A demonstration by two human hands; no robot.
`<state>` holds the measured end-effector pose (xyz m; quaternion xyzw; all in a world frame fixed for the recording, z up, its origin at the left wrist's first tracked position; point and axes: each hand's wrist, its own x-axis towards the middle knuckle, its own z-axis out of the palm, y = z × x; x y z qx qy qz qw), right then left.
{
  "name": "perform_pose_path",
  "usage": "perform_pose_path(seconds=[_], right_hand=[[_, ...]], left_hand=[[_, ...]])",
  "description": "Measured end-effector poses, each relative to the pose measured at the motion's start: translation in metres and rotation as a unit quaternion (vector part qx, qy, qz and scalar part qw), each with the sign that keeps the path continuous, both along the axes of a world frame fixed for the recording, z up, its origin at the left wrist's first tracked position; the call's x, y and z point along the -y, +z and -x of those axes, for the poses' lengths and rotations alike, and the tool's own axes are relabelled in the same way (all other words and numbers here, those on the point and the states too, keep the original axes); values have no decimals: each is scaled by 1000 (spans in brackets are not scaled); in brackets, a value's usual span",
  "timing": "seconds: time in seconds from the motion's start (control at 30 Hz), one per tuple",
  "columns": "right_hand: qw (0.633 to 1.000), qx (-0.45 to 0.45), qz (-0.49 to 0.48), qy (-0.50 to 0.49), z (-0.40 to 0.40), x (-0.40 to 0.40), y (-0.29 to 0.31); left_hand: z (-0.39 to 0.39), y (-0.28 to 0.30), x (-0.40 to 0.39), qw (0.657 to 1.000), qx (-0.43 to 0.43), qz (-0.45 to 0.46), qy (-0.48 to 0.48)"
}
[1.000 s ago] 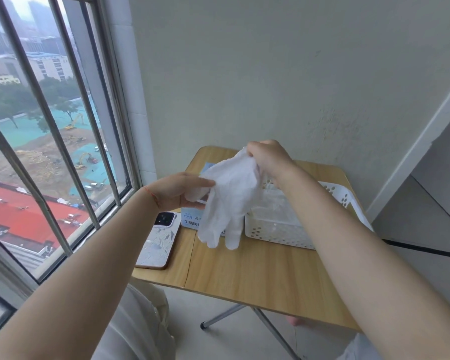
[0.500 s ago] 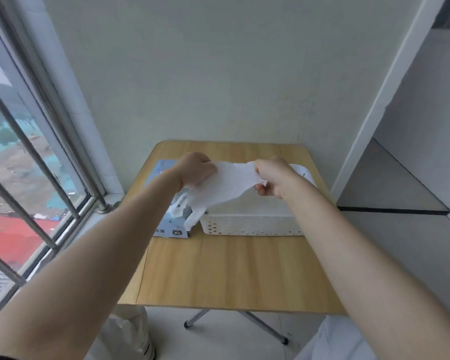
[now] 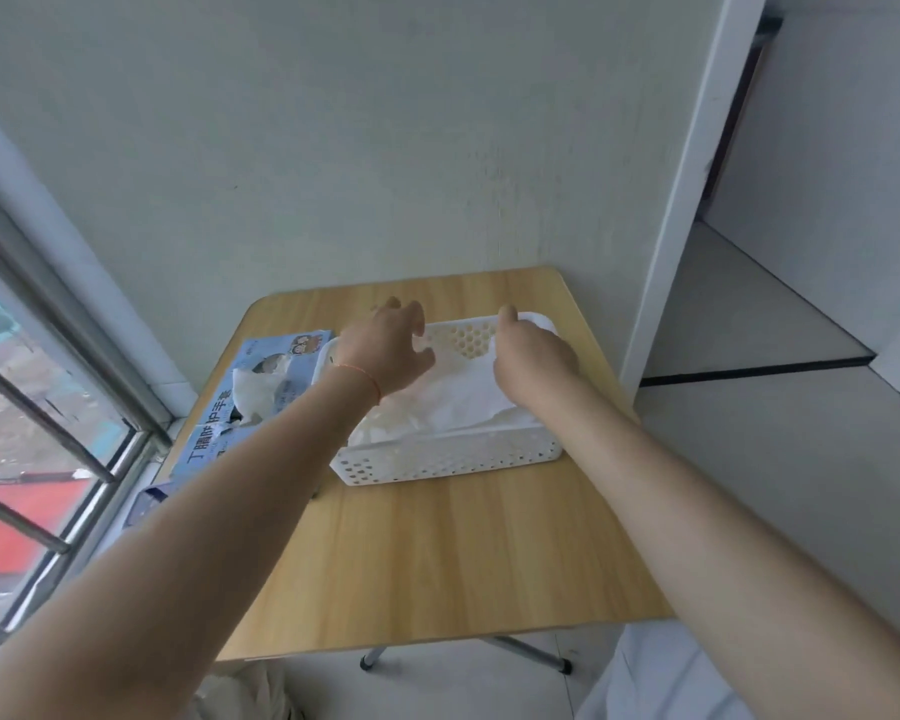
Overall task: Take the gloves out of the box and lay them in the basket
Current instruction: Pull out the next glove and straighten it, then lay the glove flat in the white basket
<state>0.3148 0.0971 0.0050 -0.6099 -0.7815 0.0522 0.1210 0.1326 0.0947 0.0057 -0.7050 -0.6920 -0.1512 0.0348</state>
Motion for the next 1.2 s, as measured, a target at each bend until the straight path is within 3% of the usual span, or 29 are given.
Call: perform_pose_path(seconds=[0.07, 0.13, 0.23, 0.3, 0.4, 0.47, 0.57, 0.63, 0.8, 0.93, 1.0, 1.1, 1.2], right_hand=[[999, 41, -20, 12, -1, 1, -1], [997, 71, -22, 16, 0, 3, -2], [994, 108, -6, 4, 3, 9, 1], [993, 118, -6, -6, 9, 10, 6], [995, 99, -21, 15, 25, 10, 16], [994, 97, -35, 44, 44, 12, 23], [992, 56, -44, 107, 81, 19, 27], [987, 24, -52, 149, 110, 24, 25], [978, -22, -43, 204, 168, 36, 18], [974, -62, -8, 219, 187, 37, 19], [965, -137, 41, 220, 192, 35, 21], [919, -313, 147, 191, 198, 33, 28], [909, -360, 137, 161, 200, 31, 30]], left_hand=[[-5, 6, 4, 999, 5, 8, -38], [-6, 13, 8, 993, 19, 106, -51], [-5, 17, 17, 955, -28, 292, -48], [0, 14, 22, 943, -3, 328, -50], [18, 18, 29, 981, 77, 178, -32], [37, 25, 37, 985, 150, 82, -8], [77, 28, 51, 989, 130, 2, 71], [108, 28, 61, 986, 112, -6, 126], [157, 20, 87, 977, 105, 117, 145], [170, 21, 92, 973, 181, 1, 142], [172, 27, 90, 967, 210, -65, 129], [172, 32, 88, 961, 220, -120, 121], [171, 32, 90, 953, 250, -144, 90]])
